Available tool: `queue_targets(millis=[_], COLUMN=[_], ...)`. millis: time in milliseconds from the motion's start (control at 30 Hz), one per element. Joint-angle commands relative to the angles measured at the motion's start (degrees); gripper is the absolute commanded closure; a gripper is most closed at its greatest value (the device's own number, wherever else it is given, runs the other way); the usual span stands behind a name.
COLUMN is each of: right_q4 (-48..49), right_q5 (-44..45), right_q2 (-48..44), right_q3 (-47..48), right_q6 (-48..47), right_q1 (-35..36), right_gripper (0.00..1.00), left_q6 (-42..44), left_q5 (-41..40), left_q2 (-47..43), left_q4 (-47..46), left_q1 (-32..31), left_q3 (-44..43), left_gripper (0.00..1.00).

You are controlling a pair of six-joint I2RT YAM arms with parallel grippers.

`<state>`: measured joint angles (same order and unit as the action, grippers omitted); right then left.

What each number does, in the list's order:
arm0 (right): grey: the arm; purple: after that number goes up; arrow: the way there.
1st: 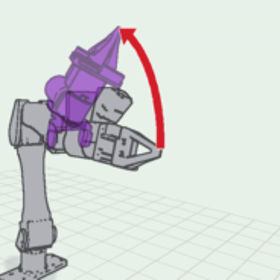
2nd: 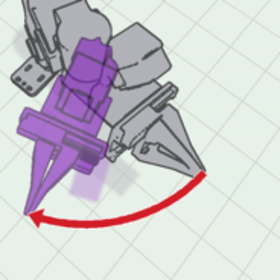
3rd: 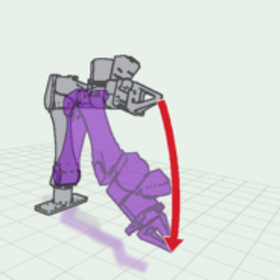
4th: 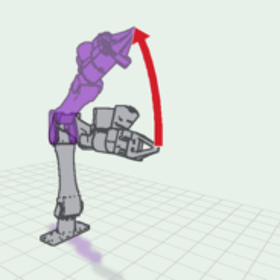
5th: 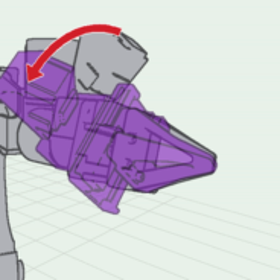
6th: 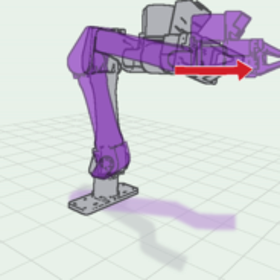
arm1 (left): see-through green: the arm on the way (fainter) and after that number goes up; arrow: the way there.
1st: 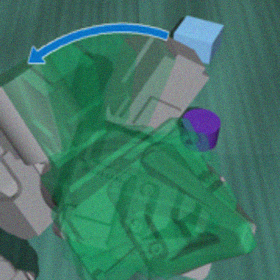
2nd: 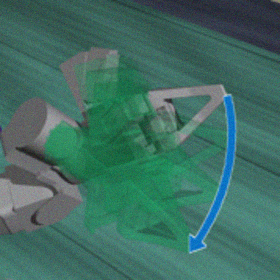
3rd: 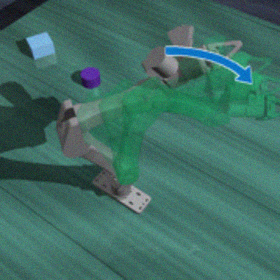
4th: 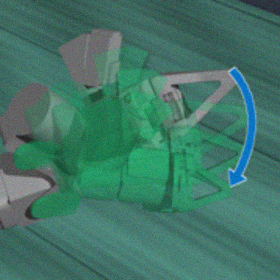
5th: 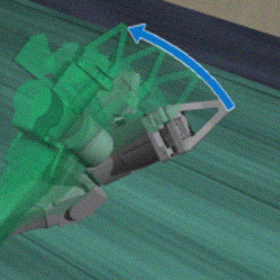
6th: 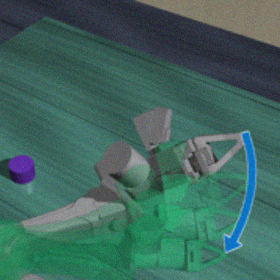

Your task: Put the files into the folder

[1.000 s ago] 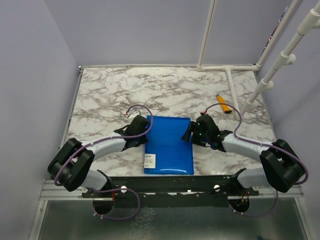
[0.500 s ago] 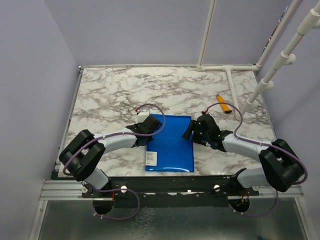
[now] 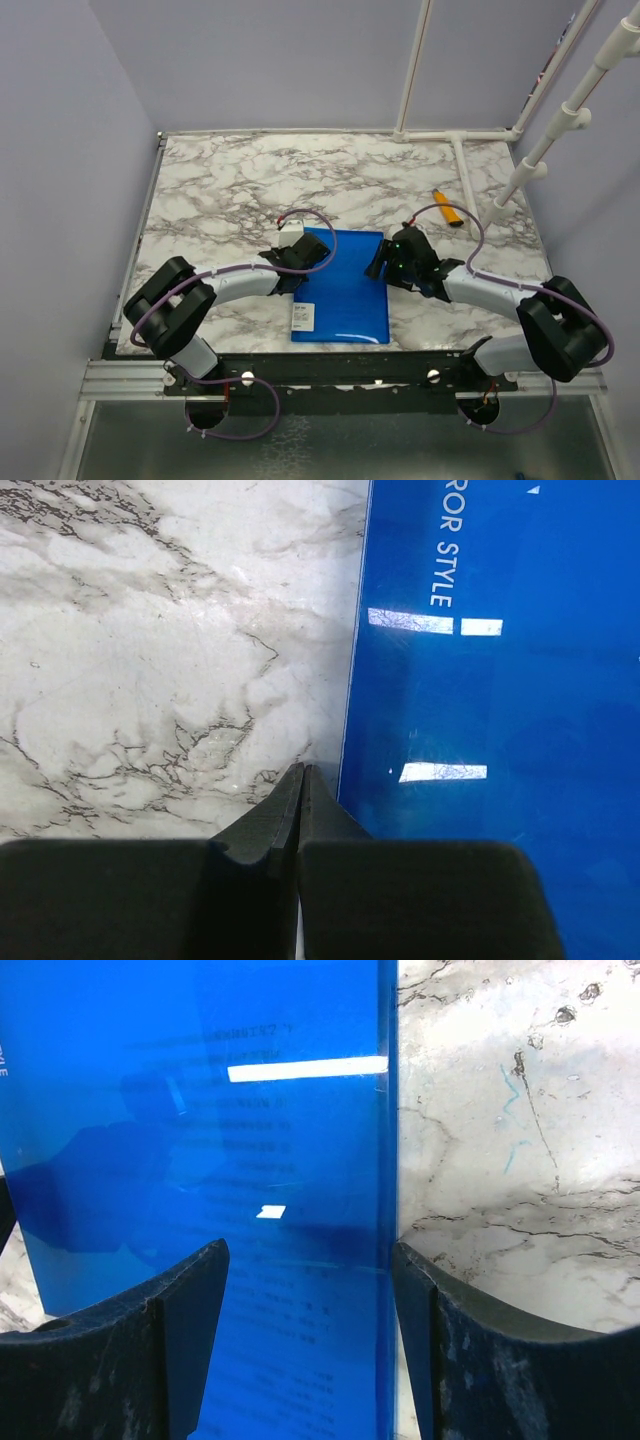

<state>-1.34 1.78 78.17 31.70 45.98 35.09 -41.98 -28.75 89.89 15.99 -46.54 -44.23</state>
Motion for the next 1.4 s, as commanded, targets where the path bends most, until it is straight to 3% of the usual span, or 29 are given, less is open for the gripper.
queue_targets(millis=[0, 433, 667, 867, 1133, 1233, 1367], right_q4=[-9.08, -14.95, -22.05, -24.75, -24.11, -24.26, -26.84], right_q5=[1.54, 7.72, 16.21, 20.19, 19.62, 19.27, 20.31], right_q2=[3.49, 6.83, 2.43, -4.29, -17.31, -22.28, -27.34], right_q3=[0.78, 11.11, 16.67, 19.94, 20.21, 20.41, 21.67], right_q6=[-0.68, -3.37, -6.06, -10.46, -16.46, -18.21, -19.08], right_q1=[1.03, 0.81, 0.42, 0.43, 0.42, 0.42, 0.42], right_gripper=[0.29, 0.28, 0.24, 0.20, 0.00, 0.00, 0.00], left_q6=[-1.26, 2.29, 5.07, 8.18, 15.14, 16.88, 19.52], left_q5=[5.37, 4.32, 4.21, 6.54, 7.26, 6.95, 5.75], left_q2=[0.99, -2.03, -9.55, -17.11, -24.46, -28.29, -34.17], left_q4=[3.96, 5.75, 8.94, 11.58, 15.11, 14.93, 13.31], left_q1=[-1.47, 2.71, 7.22, 8.14, 8.40, 8.41, 8.46], left_q3=[1.08, -1.58, -3.24, -6.33, -10.58, -10.58, -9.38], left_gripper=[1.00, 0.97, 0.72, 0.37, 0.14, 0.02, 0.01])
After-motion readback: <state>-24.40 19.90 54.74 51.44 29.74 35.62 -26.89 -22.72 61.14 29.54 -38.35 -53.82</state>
